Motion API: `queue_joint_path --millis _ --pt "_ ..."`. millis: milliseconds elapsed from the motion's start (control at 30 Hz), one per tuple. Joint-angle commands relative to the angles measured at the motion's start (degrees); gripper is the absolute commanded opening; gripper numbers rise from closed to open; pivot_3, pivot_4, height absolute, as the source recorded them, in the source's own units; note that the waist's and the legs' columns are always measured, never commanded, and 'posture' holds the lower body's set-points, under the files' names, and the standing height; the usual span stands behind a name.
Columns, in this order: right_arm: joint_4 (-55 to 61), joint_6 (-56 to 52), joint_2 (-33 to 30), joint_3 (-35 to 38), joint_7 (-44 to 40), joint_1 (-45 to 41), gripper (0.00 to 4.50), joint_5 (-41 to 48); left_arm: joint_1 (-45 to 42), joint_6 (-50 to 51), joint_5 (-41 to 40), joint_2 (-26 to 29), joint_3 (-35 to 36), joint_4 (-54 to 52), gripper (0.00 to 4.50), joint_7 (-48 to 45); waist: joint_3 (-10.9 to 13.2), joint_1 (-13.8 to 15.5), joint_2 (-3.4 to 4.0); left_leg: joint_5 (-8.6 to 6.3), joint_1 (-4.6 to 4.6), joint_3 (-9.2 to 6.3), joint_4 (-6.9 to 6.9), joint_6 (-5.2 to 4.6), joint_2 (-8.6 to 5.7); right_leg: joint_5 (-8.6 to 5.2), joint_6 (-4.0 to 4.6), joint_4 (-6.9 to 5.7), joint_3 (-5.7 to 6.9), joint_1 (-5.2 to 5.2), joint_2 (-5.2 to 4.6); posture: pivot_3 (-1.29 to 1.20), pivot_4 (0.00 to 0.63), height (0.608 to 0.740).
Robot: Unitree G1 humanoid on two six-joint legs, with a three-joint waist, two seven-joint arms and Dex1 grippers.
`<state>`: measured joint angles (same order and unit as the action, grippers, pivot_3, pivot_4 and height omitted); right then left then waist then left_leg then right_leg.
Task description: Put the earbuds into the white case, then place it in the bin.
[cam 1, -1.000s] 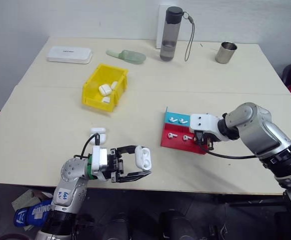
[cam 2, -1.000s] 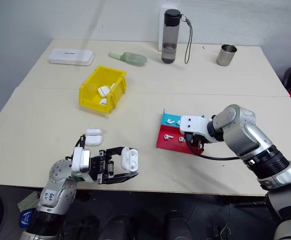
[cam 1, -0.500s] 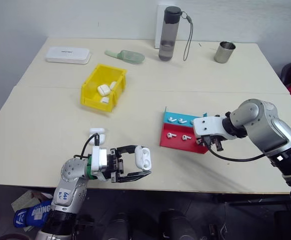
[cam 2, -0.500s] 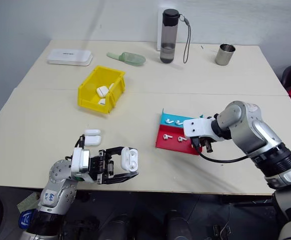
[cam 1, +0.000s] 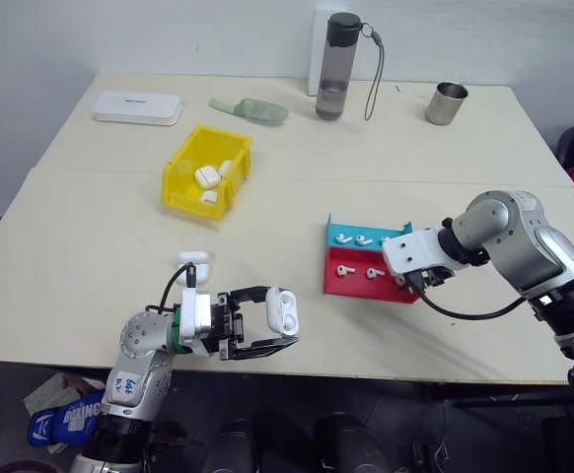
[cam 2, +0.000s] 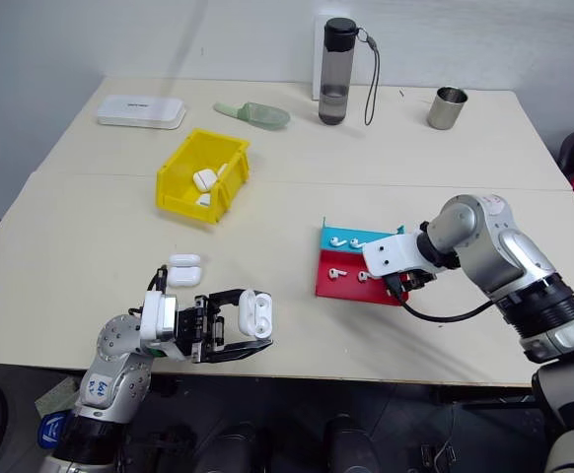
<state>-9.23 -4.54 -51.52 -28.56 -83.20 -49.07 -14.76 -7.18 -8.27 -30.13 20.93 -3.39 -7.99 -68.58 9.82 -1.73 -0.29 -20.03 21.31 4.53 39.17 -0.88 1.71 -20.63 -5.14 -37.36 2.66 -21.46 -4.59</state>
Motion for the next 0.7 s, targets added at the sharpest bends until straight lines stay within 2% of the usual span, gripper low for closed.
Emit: queue_joint_path --millis 33,267,700 --pt "1.32 -3.49 1.51 2.00 -2.18 -1.40 2.45 1.76 0.10 -0.75 -0.34 -0.03 -0.07 -0.69 2.79 0.06 0.00 0.01 0.00 0.00 0.00 0.00 0.00 0.00 0.00 0.00 0.00 0.00 0.01 0.00 0.00 0.00 0.150 0.740" --pt "2.93 -14.61 4.06 2.37 -1.43 -2.05 2.45 2.10 0.73 -0.67 -0.26 0.07 -0.05 -1.24 2.79 0.50 0.00 0.01 0.00 0.00 0.00 -0.07 0.00 0.00 0.00 0.00 0.00 -0.04 0.04 0.01 -0.02 0.00 0.150 0.740" --pt "4.31 -21.60 6.79 1.43 1.52 -2.25 2.45 0.96 0.49 -0.54 -0.16 0.13 -0.10 -1.25 2.79 0.63 0.01 0.06 0.02 0.01 0.02 -0.11 0.00 0.02 -0.01 0.00 0.00 -0.05 0.10 0.02 -0.02 0.00 0.150 0.740"
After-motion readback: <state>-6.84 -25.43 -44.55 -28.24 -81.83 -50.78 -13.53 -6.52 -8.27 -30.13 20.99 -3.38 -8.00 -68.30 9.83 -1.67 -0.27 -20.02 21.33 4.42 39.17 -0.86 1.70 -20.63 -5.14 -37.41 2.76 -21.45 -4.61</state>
